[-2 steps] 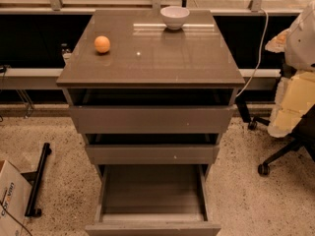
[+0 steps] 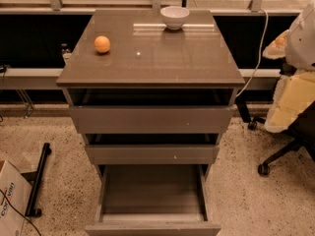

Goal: Close bottom drawer

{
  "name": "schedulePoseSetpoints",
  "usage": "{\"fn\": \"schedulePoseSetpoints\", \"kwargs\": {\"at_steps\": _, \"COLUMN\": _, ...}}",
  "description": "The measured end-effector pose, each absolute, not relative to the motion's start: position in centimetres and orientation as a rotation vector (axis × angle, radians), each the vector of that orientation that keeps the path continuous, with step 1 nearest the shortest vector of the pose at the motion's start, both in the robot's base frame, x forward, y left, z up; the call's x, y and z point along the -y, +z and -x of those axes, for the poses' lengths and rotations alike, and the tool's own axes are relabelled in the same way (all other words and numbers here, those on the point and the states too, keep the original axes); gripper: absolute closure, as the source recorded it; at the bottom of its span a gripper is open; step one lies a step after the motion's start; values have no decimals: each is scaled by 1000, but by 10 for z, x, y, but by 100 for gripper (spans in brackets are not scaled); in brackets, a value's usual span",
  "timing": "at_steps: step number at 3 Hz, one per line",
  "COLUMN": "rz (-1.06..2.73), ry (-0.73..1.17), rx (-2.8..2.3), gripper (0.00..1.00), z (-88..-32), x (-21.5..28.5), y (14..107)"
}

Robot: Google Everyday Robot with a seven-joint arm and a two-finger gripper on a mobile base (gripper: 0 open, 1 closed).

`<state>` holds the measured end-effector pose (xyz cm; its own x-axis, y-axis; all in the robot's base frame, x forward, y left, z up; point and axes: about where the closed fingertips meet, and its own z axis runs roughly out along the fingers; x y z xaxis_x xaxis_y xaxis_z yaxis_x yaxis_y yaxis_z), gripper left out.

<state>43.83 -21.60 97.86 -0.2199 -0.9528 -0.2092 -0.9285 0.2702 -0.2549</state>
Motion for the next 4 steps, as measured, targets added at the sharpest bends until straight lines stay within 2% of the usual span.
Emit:
{"fn": "schedulePoseSetpoints", "kwargs": {"at_steps": 3, "rz": 1629, "ry": 27, "rx": -2275, "gripper": 84, "z": -454, "x": 232, "y": 970}}
{"fn": "schedulePoseSetpoints", "kwargs": {"at_steps": 4, "rz": 1550, "ry": 70, "rx": -2286, "gripper": 100, "z": -460, "x": 245, "y": 974}}
